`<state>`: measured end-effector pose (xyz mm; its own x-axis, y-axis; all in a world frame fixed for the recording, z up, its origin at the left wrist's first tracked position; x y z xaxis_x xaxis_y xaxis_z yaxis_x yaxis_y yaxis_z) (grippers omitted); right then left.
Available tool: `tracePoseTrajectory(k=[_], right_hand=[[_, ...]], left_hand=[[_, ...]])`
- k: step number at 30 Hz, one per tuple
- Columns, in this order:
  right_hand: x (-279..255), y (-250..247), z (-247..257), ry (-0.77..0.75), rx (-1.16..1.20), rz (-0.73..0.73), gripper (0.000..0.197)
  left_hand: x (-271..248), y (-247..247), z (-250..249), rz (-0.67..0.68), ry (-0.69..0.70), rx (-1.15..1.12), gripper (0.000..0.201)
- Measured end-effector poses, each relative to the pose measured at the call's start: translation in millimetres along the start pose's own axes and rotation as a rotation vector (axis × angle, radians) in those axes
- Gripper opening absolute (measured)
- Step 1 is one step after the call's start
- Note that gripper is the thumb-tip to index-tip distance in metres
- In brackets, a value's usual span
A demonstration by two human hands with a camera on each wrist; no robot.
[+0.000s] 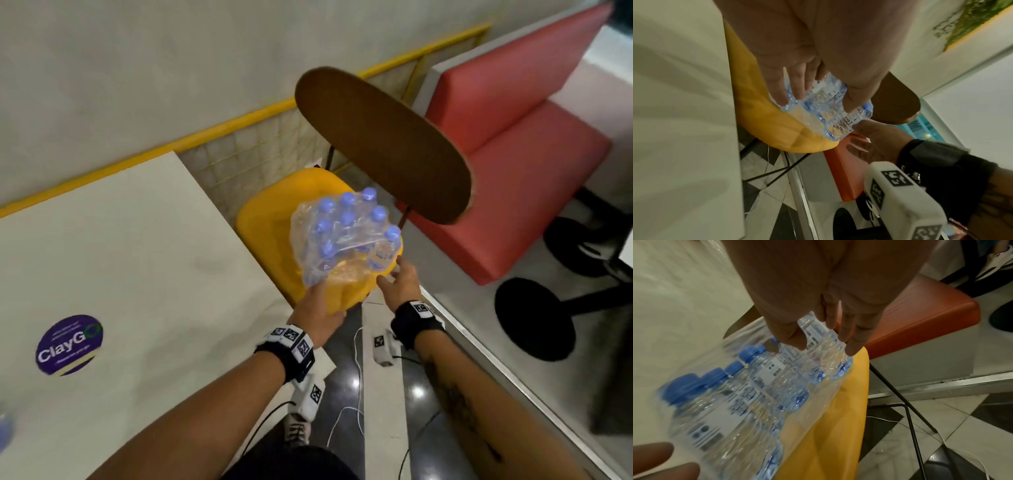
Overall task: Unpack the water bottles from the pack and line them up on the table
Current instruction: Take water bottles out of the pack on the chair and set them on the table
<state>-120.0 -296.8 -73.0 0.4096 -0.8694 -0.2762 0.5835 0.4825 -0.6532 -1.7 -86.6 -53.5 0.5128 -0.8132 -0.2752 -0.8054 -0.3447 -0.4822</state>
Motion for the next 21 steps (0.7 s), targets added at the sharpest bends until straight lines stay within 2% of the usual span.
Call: tracePoseTrajectory(k=[5, 9, 13, 16, 19, 21], right_hand=[[28.8, 3.1, -7.2, 0.007, 0.043, 0.002, 0.069], [43.0, 11.0, -12.1, 0.0, 0.128, 0.017, 0.069], [46.3, 14.0, -2.7, -0.036, 0.175, 0.031, 0.06], [52.7, 16.5, 0.0, -0.021, 0.154, 0.028, 0.057], [63.1, 17.9, 1.3, -0.032, 0.084, 0.01, 0.061], [70.0, 18.7, 0.0, -0.051, -0.018, 0.019, 0.068]], left_hand=[[25.6, 11.9, 12.3, -0.192, -0.173, -0.06, 0.071], [35.7, 15.4, 19.5, -0.249, -0.242, -0.078, 0.083], [52.3, 18.4, 23.1, -0.314, -0.347, -0.124, 0.084], [68.0, 15.7, 18.6, -0.375, -0.43, -0.179, 0.072], [82.8, 10.4, 19.3, -0.403, -0.463, -0.213, 0.078], [89.9, 5.5, 22.0, -0.405, -0.451, -0.19, 0.074]])
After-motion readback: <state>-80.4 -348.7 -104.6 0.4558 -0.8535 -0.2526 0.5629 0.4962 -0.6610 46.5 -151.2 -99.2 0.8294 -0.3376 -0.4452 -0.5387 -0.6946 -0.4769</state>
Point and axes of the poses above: each hand's wrist, its own x-axis towards the middle knuckle, its own y-axis out of the palm, z = x × y, the point moved 6 cm from there along x, towards the middle knuckle
